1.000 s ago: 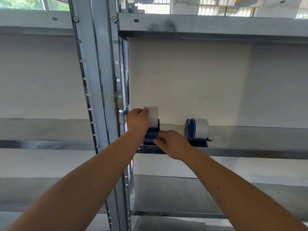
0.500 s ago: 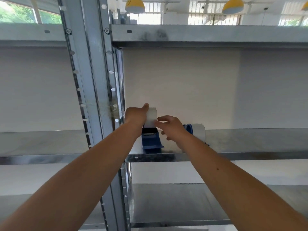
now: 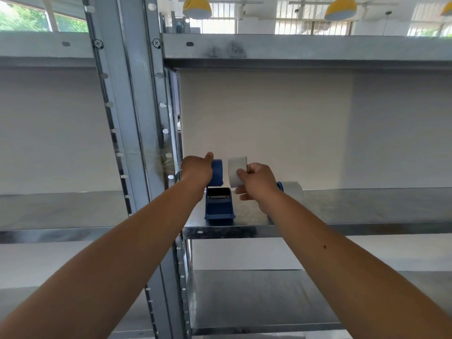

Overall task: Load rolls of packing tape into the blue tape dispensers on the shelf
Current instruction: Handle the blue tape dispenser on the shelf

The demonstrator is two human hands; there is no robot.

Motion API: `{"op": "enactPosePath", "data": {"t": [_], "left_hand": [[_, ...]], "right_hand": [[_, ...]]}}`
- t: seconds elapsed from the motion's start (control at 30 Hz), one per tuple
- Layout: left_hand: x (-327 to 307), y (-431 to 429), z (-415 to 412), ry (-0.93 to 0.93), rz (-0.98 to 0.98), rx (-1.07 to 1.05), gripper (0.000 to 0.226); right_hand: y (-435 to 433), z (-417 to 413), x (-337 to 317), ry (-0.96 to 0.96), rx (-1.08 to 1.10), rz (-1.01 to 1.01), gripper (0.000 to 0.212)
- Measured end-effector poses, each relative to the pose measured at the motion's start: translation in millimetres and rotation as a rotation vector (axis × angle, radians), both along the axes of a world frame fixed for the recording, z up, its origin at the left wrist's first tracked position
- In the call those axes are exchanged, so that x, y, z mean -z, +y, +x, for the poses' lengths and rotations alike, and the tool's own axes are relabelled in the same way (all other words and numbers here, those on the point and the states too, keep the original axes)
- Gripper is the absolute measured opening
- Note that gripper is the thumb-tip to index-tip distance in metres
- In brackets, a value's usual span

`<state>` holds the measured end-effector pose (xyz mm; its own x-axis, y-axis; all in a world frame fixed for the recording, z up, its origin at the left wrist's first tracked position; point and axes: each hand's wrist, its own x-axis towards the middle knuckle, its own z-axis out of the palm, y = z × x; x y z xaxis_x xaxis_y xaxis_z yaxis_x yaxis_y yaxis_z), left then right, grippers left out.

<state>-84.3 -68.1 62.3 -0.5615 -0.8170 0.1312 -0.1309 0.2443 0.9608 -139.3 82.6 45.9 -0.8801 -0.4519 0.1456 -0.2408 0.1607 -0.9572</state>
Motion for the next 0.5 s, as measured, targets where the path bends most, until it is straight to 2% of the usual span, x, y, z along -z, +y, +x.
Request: {"op": "enactPosePath", "data": {"t": [0.13, 0.27, 0.33, 0.4, 0.43, 0.5], "left_hand": [[-3, 3, 1, -0.084, -0.124, 0.002, 0.047], [-4, 6, 4, -0.127, -0.184, -0.002, 0.048], [-2, 6, 5, -0.099, -0.168, -0.001, 0.049], [-2, 7, 7, -0.061, -0.127, -0.002, 0.050], [-3, 7, 7, -0.050, -0.104, -0.002, 0.050], [-3, 8, 9, -0.051, -0.081, -0.009, 0.049]], "right_hand": [[14, -4, -1, 0.373, 0.062, 0.408, 0.019], [15, -1, 5, 0.469, 0.019, 0.850, 0.009], [12, 0, 9, 0.477, -0.049, 0.991, 0.019], [11, -2, 14, 0.485, -0.115, 1.043, 0.007], [11, -2, 17, 0.491, -0.114, 1.037, 0.018], [14, 0, 19, 0.548, -0.082, 0.971, 0.009]]}}
